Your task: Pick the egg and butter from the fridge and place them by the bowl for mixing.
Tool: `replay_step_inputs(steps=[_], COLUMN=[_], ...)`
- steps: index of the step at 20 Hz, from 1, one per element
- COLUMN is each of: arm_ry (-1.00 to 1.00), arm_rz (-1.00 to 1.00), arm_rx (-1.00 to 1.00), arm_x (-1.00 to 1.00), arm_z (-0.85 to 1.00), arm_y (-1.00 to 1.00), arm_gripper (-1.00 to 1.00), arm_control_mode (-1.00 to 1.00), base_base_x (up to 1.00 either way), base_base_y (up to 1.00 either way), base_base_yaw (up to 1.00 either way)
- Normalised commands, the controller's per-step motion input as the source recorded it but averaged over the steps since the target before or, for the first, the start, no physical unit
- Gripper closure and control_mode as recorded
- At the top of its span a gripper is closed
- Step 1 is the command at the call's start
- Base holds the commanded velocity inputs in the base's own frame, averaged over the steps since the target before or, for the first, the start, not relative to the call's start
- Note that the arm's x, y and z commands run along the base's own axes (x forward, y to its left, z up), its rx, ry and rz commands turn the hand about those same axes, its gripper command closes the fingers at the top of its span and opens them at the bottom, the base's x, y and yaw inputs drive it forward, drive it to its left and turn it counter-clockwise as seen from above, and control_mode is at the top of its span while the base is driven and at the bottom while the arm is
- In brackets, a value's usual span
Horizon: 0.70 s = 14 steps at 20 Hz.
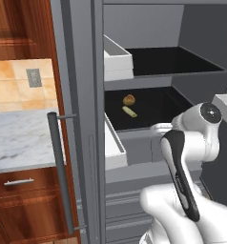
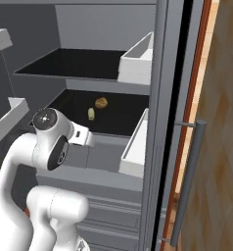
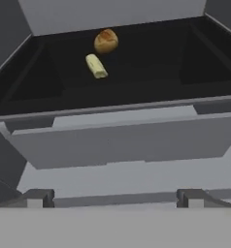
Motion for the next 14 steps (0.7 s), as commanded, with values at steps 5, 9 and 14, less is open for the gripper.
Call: replay_step_inputs(steps=[5,9,14], arm_ry=[-0.01,0.00,0.04], arm_rz=[0.06,0.00,0.00], arm_rx=[0.00,0.00,0.00], arm_x=[0.47,0.62,0.54], arm_z=[0.30,0.18,-0.07], arm_y=[0.17,0.15,0.08], arm_gripper=[-1.00,-1.00,-1.00], arm_control_mode=[-1.00,-1.00,-1.00], base_base_x=[0.00,0.00,0.00], base_base_y=[0.00,0.00,0.00], base_base_yaw=[0.00,0.00,0.00])
